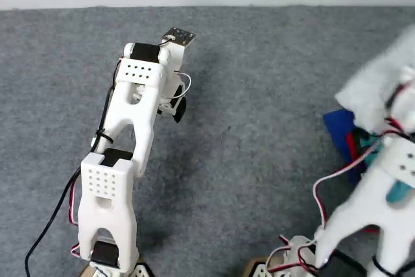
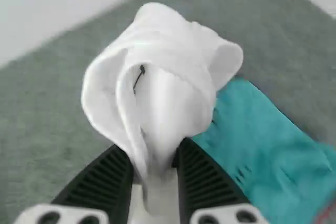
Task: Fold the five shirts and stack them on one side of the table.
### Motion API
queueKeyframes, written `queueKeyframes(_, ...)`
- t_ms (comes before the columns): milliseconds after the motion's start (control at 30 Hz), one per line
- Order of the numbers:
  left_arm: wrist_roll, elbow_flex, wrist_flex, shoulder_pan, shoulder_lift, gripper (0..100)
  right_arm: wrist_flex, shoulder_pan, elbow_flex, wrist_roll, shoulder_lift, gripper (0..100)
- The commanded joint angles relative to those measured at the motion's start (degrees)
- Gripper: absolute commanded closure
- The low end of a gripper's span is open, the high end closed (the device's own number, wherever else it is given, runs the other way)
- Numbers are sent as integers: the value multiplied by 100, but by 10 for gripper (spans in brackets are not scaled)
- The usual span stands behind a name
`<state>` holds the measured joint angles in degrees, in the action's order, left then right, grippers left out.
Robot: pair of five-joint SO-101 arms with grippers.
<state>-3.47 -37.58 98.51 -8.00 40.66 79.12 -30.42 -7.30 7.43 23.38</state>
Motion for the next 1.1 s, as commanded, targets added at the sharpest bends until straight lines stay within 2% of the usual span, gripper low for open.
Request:
queueKeyframes(0, -26, -101, 53, 53, -378, 831, 101, -681, 431, 35, 259, 989)
queueKeyframes(333, -35, 295, 26, 53, -378, 831, -1323, -2378, 2884, -536, 259, 989)
queueKeyframes(533, -35, 321, 26, 53, -378, 831, -1842, -2791, 3429, -985, 259, 989)
queueKeyframes(700, -35, 321, 26, 53, -378, 831, -1842, -2809, 3719, -967, 251, 981)
queueKeyframes(800, -44, 321, 35, 53, -378, 831, -1789, -2809, 3763, -949, 251, 898)
queueKeyframes(900, -44, 321, 35, 53, -378, 831, -1622, -3029, 3727, -545, 259, 802)
queueKeyframes(1067, -44, 321, 26, 53, -378, 831, -980, -3530, 3174, -334, 637, 786)
